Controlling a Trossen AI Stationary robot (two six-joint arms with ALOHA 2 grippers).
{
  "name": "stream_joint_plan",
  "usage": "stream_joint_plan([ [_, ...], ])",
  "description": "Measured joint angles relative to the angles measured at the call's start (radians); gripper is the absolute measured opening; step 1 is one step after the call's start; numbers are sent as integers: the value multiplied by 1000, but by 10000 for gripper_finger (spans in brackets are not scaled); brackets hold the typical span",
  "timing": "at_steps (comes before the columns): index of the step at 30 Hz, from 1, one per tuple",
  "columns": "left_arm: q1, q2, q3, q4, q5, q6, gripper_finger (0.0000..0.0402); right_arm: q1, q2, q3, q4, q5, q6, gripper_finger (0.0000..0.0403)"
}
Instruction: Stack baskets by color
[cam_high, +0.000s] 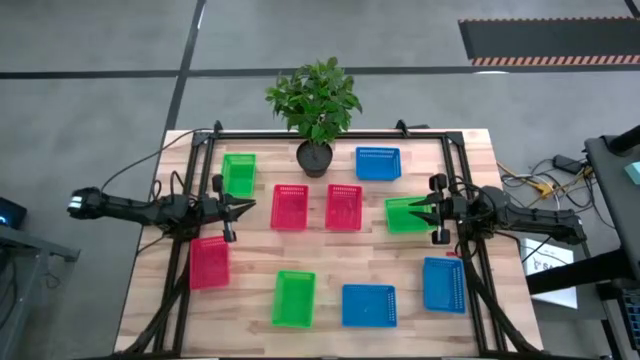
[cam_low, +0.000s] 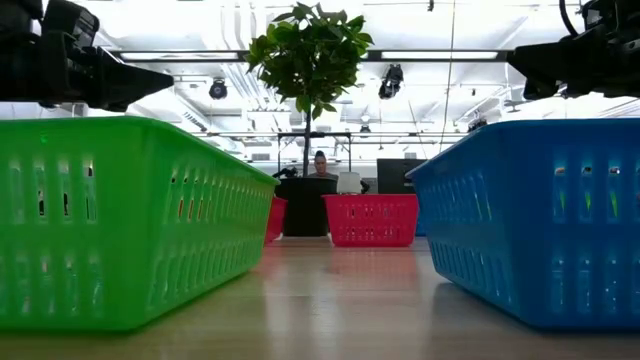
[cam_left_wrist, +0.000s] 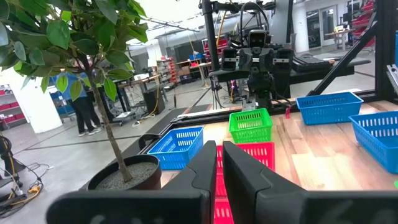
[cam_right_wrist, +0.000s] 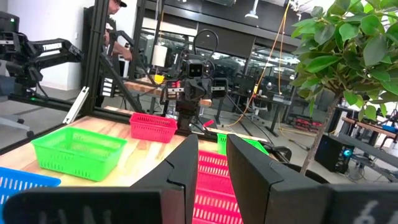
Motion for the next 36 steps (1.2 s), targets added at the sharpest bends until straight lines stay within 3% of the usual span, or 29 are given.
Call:
stream_joint_plan([
  [2,0,0,0,0,0,0,10,3,0,0,-2,-5,137,77],
  [7,0,0,0,0,0,0,10,2,0,0,-7,-8,669,77],
  [10,0,0,0,1,0,0,10,2,0,0,-8,2,804,77],
  [13,0,0,0,13,0,-12,10,2,0,0,-8,3,806,77],
  [18,0,-4,0,61,0,-202,10,2,0,0,-7,5,782,77],
  [23,0,-7,0,103,1,-222,10,2,0,0,-7,54,769,77],
  [26,0,-2,0,175,1,-399,10,2,0,0,-7,115,733,77],
  [29,0,-1,0,220,1,-457,10,2,0,0,-7,133,684,77],
  [36,0,-2,0,266,1,-399,10,2,6,0,-8,133,655,77],
])
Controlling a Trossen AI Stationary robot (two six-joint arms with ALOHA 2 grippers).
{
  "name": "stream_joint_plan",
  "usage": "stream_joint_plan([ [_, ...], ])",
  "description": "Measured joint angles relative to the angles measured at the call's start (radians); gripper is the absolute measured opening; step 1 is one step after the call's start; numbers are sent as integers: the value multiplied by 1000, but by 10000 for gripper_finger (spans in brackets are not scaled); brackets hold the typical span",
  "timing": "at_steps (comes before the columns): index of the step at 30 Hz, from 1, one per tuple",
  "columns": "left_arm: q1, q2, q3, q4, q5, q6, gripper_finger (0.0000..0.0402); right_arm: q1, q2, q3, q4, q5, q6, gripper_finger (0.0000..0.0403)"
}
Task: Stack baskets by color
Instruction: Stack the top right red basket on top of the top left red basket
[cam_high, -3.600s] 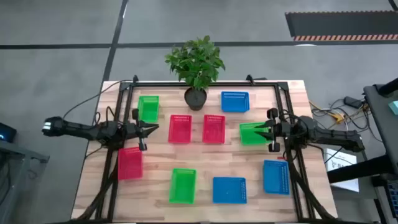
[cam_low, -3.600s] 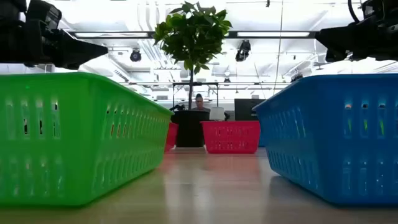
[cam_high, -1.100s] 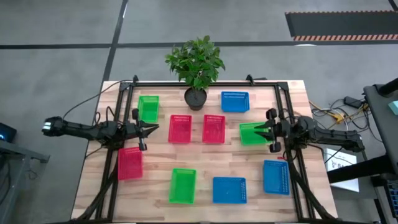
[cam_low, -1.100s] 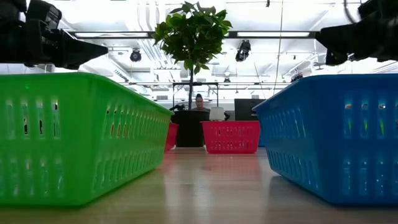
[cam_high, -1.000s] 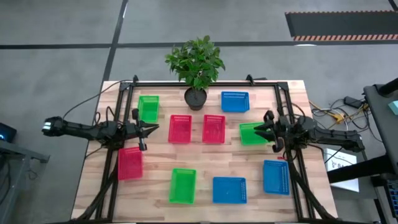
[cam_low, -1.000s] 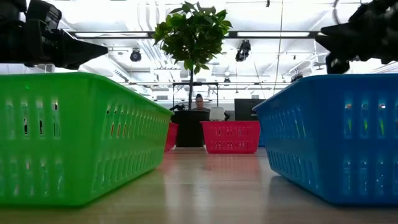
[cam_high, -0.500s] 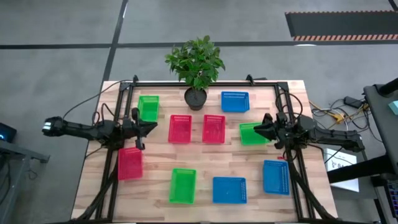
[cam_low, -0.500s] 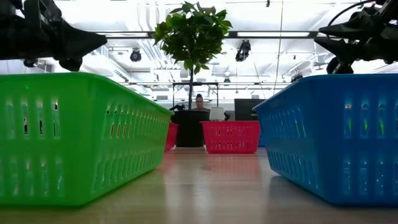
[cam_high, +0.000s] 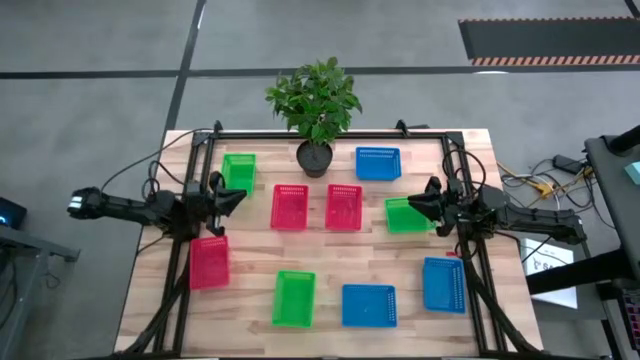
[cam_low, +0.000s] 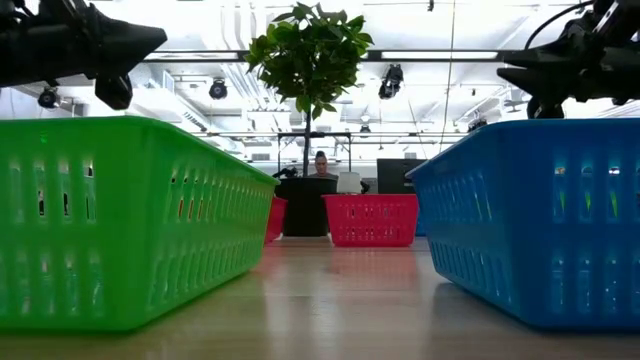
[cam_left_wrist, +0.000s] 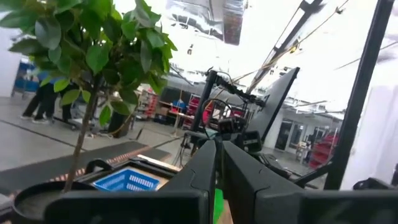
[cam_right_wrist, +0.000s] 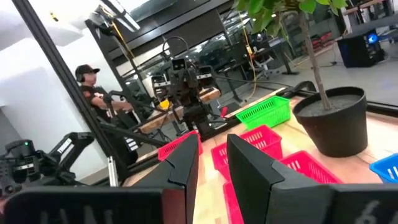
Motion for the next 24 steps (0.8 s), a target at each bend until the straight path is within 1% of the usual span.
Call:
stream_joint_plan([
  [2,0,5,0,-3,0,34,10,0,1,0,21,15,-1,77],
  [4,0,15,0,-2,-5,39,10,0,1,0,91,86,-11,77],
  [5,0,21,0,2,-7,34,10,-1,1,0,120,105,-16,77],
  [8,0,39,0,64,-9,33,10,1,30,0,227,85,-72,77],
  [11,0,70,0,150,-4,40,10,7,90,0,354,76,-115,77],
  [15,0,112,0,249,4,42,10,32,212,0,509,76,-166,77],
  [20,0,149,2,285,6,58,10,64,409,1,694,77,-204,77],
  [24,0,164,5,286,6,58,10,84,551,46,715,107,-214,77],
])
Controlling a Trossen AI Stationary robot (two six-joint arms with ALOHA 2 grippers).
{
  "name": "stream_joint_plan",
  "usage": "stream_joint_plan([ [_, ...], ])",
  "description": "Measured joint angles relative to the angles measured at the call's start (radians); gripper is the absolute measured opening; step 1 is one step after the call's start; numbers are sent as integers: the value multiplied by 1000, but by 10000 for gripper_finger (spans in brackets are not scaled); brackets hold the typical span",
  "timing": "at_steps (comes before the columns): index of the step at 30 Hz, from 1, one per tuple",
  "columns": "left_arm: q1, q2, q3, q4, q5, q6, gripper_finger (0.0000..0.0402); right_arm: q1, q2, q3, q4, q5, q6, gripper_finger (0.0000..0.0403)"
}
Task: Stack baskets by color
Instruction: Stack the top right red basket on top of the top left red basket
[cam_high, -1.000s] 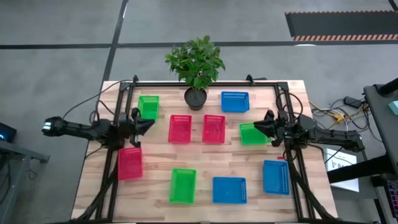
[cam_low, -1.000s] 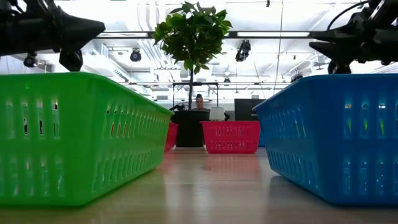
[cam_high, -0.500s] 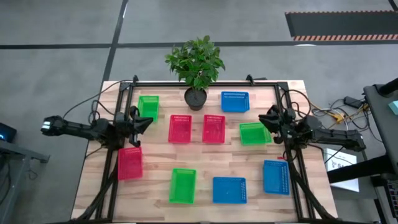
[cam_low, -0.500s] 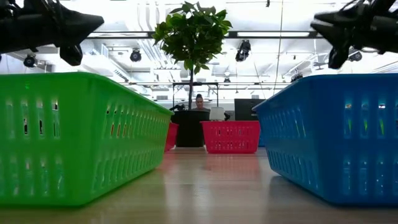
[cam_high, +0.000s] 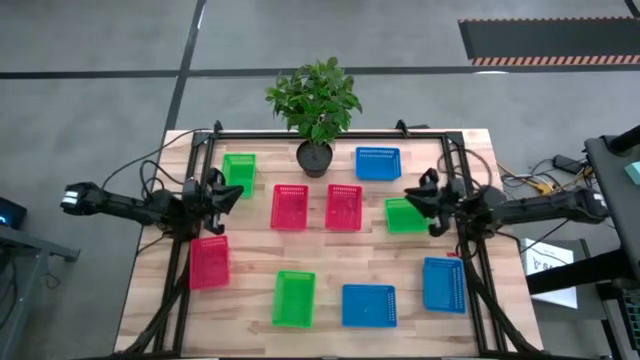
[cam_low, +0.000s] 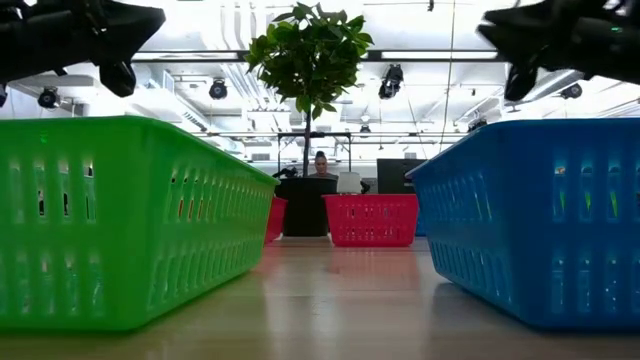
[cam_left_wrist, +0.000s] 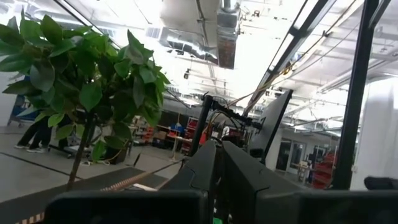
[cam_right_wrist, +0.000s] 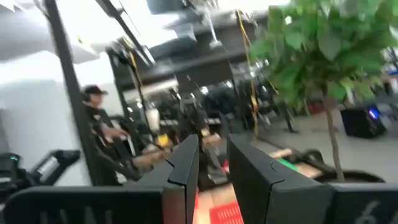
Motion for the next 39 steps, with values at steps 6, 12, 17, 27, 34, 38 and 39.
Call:
stream_joint_plan([
  [6,0,7,0,24,0,-5,10,23,205,116,-4,14,-48,77],
  [12,0,19,-1,22,13,-54,10,53,375,230,2,15,-94,77],
  [17,-1,39,0,22,59,-79,10,96,492,323,-1,14,-155,77],
  [27,-2,47,0,23,59,-82,10,133,623,489,-178,15,-205,77],
  [34,-2,49,0,24,59,-84,10,138,649,603,-387,14,-224,77],
  [38,-2,50,0,24,58,-107,10,150,645,653,-475,15,-228,79],
  [39,-2,53,0,24,59,-107,10,155,644,665,-489,15,-226,82],
])
